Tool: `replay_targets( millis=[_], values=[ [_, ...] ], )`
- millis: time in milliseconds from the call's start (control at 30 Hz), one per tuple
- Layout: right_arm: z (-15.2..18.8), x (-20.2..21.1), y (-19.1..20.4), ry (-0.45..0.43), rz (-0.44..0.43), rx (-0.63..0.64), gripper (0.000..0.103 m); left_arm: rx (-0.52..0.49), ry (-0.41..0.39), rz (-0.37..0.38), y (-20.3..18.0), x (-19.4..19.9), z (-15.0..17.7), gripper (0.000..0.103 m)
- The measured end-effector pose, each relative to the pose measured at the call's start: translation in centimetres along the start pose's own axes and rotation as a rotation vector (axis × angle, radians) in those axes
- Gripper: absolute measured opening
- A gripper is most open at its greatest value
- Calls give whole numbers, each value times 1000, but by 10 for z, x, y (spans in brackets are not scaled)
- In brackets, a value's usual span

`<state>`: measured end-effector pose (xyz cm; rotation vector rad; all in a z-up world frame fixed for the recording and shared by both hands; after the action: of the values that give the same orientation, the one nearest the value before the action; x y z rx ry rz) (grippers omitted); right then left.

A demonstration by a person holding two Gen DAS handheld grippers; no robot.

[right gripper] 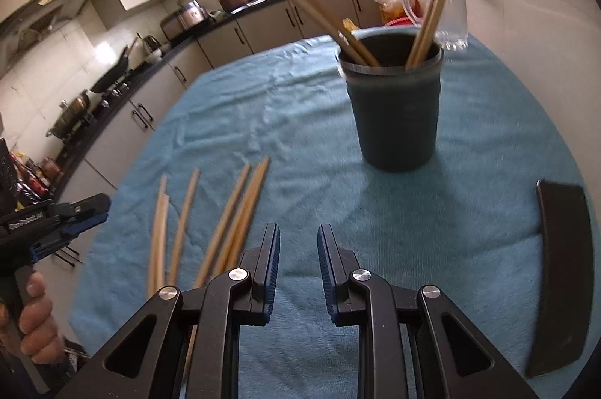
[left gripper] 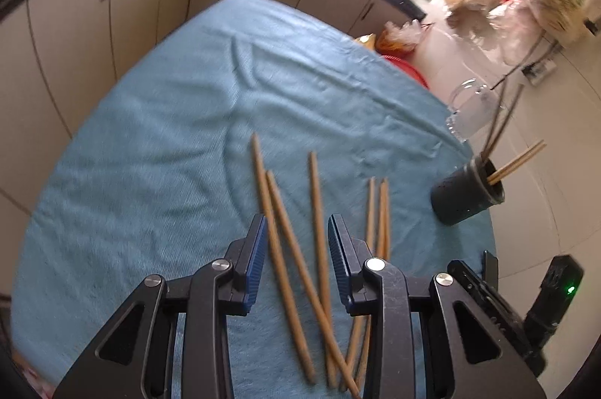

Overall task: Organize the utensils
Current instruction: 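Move the left tool back over the chopsticks while the right tool follows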

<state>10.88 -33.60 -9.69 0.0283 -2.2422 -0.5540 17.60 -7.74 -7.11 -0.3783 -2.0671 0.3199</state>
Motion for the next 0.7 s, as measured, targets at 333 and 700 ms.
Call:
replay_targets(
  millis=[333, 700],
  values=[
    [21, -27, -20, 38, 38, -29, 22, 12, 100, 12, -12, -36, -2, 31],
    [24, -28, -17, 23, 11, -4, 30, -132, 166, -109, -40, -94, -4, 12]
  ],
)
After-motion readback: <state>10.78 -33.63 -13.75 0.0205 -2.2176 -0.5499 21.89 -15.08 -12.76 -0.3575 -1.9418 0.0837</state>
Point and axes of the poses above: each gripper's, at about its wrist camera, not at the fingertips, and x roughly against the way its jaws point, y to its left, z to its underside, the point moved 7 cm from there along -x, roughly the way its jaws point, and after that the axes turned 4 degrees about -x, right-handed, at the moved point
